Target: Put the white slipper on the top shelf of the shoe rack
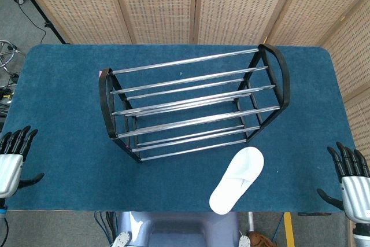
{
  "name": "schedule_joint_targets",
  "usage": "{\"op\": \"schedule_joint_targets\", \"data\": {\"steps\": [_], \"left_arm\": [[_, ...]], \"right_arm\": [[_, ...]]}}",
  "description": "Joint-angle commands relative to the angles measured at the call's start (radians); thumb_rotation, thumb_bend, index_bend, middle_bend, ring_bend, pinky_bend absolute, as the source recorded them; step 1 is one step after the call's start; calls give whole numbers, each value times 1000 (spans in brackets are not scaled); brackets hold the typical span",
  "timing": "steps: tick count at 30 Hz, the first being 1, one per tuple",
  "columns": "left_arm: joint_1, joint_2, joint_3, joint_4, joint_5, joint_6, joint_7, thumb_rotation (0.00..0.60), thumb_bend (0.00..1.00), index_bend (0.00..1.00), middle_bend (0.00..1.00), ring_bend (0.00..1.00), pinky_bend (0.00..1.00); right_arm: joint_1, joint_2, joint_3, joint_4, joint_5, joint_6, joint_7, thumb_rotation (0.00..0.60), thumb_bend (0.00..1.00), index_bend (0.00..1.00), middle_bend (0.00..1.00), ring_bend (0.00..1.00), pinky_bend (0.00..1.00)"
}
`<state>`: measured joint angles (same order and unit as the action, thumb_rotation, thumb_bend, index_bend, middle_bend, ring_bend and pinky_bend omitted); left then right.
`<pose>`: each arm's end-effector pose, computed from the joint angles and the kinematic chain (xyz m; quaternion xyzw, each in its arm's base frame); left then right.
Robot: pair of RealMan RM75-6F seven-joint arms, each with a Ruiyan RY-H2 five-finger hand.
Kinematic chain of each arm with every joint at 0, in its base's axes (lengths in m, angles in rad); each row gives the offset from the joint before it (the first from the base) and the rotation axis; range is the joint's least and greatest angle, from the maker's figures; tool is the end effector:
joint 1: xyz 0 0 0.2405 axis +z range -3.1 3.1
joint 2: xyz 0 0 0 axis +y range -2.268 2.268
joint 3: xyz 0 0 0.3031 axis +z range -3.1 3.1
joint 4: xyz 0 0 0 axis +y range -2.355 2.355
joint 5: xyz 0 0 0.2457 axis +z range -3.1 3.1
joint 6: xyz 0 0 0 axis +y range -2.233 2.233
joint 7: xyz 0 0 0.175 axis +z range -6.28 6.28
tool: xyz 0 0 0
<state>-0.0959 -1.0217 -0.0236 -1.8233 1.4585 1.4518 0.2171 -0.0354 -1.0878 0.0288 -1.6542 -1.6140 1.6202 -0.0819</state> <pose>-0.3341 0.2118 0.1531 -0.6220 -0.3790 -0.3366 0.5968 -0.3575 -0.1688 0.1645 0.5949 -0.3449 0.3871 0.6142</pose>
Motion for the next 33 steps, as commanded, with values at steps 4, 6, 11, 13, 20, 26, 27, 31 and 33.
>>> {"op": "schedule_joint_targets", "data": {"steps": [4, 6, 11, 13, 20, 26, 27, 31, 33], "left_arm": [[0, 1, 0, 2, 0, 0, 1, 600, 0, 0, 0, 0, 0], [0, 2, -1, 1, -1, 0, -4, 600, 0, 0, 0, 0, 0], [3, 8, -6, -3, -3, 9, -8, 600, 0, 0, 0, 0, 0], [3, 9, -7, -6, -5, 9, -6, 600, 0, 0, 0, 0, 0], [1, 2, -8, -7, -11, 7, 14, 600, 0, 0, 0, 0, 0], [-1, -6, -9, -4, -22, 1, 31, 600, 0, 0, 0, 0, 0], [-1, -7, -10, -4, -23, 1, 32, 600, 0, 0, 0, 0, 0], [-2, -10, -9, -3, -24, -1, 39, 600, 0, 0, 0, 0, 0], [-2, -11, -9, -4, -24, -1, 41, 600, 0, 0, 0, 0, 0]], "right_arm": [[9, -12, -16, -3, -21, -21, -30, 600, 0, 0, 0, 0, 0], [13, -19, -22, -5, -30, -32, -44, 600, 0, 0, 0, 0, 0], [53, -37, -44, -15, -64, -106, -69, 600, 0, 0, 0, 0, 0], [78, -42, -48, -15, -70, -151, -81, 600, 0, 0, 0, 0, 0], [156, -63, -43, -9, -78, -261, -95, 600, 0, 0, 0, 0, 0], [217, -94, -59, -4, -134, -325, -98, 600, 0, 42, 31, 0, 0], [222, -97, -61, -4, -139, -329, -100, 600, 0, 49, 42, 0, 0], [255, -113, -65, -17, -146, -368, -91, 600, 0, 78, 77, 0, 0], [274, -123, -60, -17, -141, -394, -97, 600, 0, 83, 86, 0, 0]]}}
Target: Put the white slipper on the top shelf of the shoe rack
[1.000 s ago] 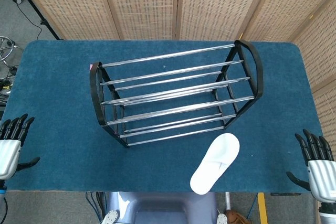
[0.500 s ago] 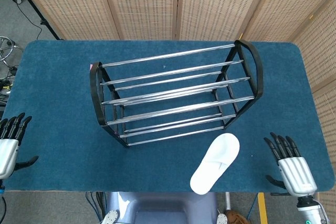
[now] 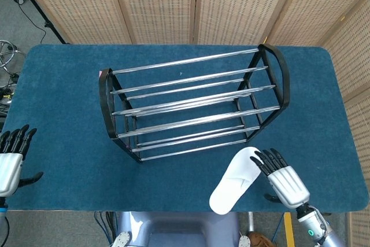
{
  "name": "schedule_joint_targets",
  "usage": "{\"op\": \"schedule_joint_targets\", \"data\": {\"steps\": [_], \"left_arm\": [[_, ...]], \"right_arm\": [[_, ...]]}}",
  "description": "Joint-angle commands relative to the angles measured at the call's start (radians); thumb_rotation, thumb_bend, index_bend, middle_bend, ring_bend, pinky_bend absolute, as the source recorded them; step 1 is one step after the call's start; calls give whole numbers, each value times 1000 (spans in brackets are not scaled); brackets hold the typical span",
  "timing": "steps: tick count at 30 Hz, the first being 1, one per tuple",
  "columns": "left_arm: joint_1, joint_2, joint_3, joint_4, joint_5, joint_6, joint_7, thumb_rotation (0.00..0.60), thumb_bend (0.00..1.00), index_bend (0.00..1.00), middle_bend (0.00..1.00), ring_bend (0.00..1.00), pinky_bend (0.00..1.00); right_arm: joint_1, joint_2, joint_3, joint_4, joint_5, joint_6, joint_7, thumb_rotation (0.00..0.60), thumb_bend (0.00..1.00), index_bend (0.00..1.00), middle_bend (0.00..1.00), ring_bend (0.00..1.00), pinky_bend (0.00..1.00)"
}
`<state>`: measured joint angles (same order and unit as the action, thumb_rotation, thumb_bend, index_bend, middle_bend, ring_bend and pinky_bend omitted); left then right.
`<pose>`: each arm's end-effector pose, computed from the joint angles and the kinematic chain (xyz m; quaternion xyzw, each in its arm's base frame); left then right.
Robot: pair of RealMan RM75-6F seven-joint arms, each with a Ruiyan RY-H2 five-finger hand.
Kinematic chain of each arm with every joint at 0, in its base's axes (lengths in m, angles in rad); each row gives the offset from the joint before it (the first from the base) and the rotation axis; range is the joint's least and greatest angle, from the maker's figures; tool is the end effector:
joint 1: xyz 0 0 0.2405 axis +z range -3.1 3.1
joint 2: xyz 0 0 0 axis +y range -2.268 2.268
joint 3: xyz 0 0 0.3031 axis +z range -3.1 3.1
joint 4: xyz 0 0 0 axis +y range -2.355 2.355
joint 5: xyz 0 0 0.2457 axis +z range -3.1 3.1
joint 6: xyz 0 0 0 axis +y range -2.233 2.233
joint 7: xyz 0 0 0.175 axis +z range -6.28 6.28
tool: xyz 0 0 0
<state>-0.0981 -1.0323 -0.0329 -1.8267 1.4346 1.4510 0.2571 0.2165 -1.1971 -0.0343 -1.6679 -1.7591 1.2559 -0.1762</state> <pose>-0.3348 0.2145 0.1515 -0.6201 -0.3743 -0.3271 0.6069 -0.2953 -0.2218 0.0491 0.7624 -0.3268 0.3609 0.4262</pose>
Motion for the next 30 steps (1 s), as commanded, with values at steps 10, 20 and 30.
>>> {"op": "schedule_joint_targets", "data": {"steps": [10, 20, 30], "left_arm": [[-2, -4, -2, 4, -4, -2, 3, 600, 0, 0, 0, 0, 0], [-4, -5, -3, 6, -12, -6, 4, 600, 0, 0, 0, 0, 0], [-4, -3, -4, 5, -15, -7, 1, 600, 0, 0, 0, 0, 0]], "right_arm": [[86, -54, 25, 7, 60, -112, 12, 600, 0, 124, 129, 0, 0], [113, -126, 40, 29, 102, -136, -50, 600, 0, 143, 152, 8, 0], [141, -194, 53, 64, 140, -146, -118, 600, 0, 197, 191, 46, 15]]}}
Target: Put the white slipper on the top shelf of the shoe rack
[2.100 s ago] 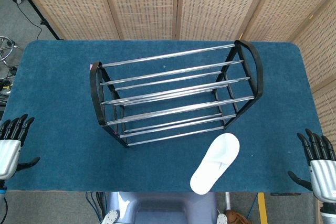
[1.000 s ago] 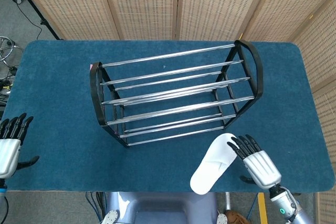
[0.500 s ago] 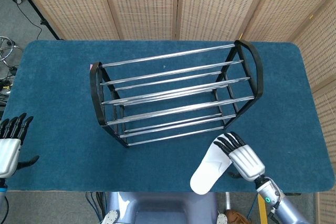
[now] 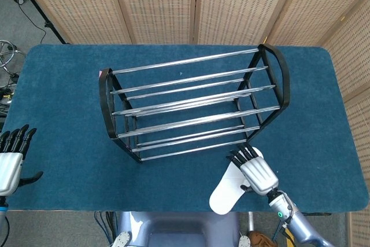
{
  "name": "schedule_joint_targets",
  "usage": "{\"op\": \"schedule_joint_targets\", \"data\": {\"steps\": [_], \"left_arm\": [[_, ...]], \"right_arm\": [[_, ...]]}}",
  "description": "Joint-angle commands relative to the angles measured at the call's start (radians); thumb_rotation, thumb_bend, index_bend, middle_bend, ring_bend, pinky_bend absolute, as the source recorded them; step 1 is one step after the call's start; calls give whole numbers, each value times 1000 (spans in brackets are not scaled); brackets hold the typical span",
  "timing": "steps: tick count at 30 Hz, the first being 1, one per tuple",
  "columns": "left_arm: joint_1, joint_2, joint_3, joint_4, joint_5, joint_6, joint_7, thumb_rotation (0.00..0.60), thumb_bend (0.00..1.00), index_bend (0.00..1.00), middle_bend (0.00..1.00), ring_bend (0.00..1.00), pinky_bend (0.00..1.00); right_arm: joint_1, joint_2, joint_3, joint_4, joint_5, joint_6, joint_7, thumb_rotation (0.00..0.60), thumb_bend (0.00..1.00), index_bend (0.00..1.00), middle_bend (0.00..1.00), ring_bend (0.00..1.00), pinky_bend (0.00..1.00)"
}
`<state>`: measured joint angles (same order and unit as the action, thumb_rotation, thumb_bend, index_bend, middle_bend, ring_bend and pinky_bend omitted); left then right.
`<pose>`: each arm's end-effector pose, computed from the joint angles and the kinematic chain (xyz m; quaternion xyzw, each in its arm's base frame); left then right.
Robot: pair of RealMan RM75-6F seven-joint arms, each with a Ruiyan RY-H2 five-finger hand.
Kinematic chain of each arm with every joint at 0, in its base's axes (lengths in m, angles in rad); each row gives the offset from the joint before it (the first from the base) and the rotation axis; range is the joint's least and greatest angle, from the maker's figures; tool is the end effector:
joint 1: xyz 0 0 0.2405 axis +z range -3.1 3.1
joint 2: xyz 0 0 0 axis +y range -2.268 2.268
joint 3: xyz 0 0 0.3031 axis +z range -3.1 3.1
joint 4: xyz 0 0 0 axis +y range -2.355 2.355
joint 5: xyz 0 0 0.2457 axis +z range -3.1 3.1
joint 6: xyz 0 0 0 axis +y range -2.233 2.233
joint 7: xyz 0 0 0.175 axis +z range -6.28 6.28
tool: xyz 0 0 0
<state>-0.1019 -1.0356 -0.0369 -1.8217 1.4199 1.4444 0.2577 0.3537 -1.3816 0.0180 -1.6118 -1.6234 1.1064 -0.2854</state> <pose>-0.3372 0.2168 0.1510 -0.6179 -0.3770 -0.3240 0.6091 -0.2599 -0.2687 -0.0214 0.7824 -0.3238 0.3538 0.3972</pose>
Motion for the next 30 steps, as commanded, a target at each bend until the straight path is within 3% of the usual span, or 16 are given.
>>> {"op": "schedule_joint_targets", "data": {"steps": [1, 17, 30], "left_arm": [[0, 0, 0, 0, -1, -1, 0, 600, 0, 0, 0, 0, 0], [-2, 0, 0, 1, -4, -5, 1, 600, 0, 0, 0, 0, 0], [-4, -5, 4, 1, -4, -8, 12, 600, 0, 0, 0, 0, 0]], "right_arm": [[4, -12, 1, 10, 4, 5, -12, 600, 0, 203, 198, 53, 21], [11, -52, -11, 45, 18, 29, -104, 600, 0, 214, 217, 74, 39], [-10, 2, -42, 87, -14, 86, -191, 600, 0, 209, 212, 80, 40]]}}
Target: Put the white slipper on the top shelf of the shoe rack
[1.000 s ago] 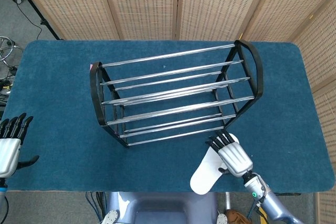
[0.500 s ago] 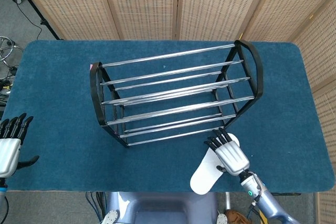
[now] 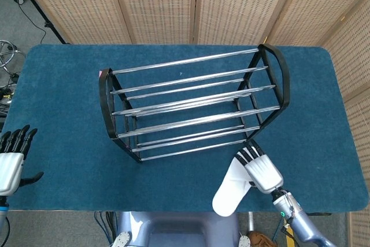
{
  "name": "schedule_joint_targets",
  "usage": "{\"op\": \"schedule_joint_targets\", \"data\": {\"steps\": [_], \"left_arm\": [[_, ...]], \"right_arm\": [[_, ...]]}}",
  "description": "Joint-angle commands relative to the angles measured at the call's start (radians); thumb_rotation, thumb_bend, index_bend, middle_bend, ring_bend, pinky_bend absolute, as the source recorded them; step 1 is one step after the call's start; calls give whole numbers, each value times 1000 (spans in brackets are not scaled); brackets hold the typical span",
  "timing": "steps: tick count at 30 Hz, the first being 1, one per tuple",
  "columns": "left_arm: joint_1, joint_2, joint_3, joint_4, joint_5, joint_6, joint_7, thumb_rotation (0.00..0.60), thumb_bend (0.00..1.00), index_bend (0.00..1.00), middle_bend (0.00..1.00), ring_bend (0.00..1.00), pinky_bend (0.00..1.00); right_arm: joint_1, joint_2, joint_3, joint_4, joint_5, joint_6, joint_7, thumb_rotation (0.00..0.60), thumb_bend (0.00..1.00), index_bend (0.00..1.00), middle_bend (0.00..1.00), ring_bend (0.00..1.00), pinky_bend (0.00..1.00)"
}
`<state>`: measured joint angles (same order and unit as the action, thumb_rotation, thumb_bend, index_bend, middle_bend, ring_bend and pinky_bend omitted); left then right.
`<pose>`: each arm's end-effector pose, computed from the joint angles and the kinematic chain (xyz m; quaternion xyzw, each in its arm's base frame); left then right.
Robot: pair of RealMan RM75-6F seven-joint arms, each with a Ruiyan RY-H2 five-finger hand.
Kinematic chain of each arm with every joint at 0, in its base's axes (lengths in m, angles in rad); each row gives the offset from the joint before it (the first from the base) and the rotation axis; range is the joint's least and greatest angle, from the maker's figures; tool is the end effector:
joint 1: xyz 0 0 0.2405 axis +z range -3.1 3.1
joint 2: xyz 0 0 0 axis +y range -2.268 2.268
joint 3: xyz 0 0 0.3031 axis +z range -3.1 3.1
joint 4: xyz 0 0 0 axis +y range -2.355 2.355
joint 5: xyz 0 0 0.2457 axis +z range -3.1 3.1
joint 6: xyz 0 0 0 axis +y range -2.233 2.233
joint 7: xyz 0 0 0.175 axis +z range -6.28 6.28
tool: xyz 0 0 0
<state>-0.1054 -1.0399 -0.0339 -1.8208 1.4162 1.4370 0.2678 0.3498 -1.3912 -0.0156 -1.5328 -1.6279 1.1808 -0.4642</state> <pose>-0.3376 0.2171 0.1480 -0.6213 -0.3775 -0.3193 0.6079 -0.2817 -0.2696 -0.0147 0.8035 -0.2297 0.3065 0.4557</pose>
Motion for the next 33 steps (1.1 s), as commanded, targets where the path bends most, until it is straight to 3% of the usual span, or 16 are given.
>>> {"op": "schedule_joint_targets", "data": {"steps": [1, 7, 12, 22, 27, 33], "left_arm": [[0, -1, 1, 0, 0, -1, 3, 600, 0, 0, 0, 0, 0], [-2, -6, 4, 2, 1, -4, 13, 600, 0, 0, 0, 0, 0], [-3, -12, 5, 1, -2, -6, 25, 600, 0, 0, 0, 0, 0], [-4, -9, 3, 1, -4, -7, 16, 600, 0, 0, 0, 0, 0], [-3, -5, 2, 1, -3, -4, 6, 600, 0, 0, 0, 0, 0], [-4, -2, 2, 1, -5, -7, 1, 600, 0, 0, 0, 0, 0]], "right_arm": [[-10, 18, -15, 15, -18, 19, -20, 600, 0, 209, 212, 83, 40], [-24, 42, -31, 54, -40, 50, -27, 600, 0, 219, 220, 98, 49], [-18, 46, -37, 69, -34, 36, 41, 600, 0, 234, 229, 102, 75], [18, 13, -65, 109, -93, 20, 234, 600, 5, 287, 269, 165, 216], [31, -19, -72, 176, -126, 35, 284, 600, 122, 355, 326, 238, 307], [26, -57, -84, 256, -177, 104, 343, 600, 155, 443, 410, 340, 426]]}}
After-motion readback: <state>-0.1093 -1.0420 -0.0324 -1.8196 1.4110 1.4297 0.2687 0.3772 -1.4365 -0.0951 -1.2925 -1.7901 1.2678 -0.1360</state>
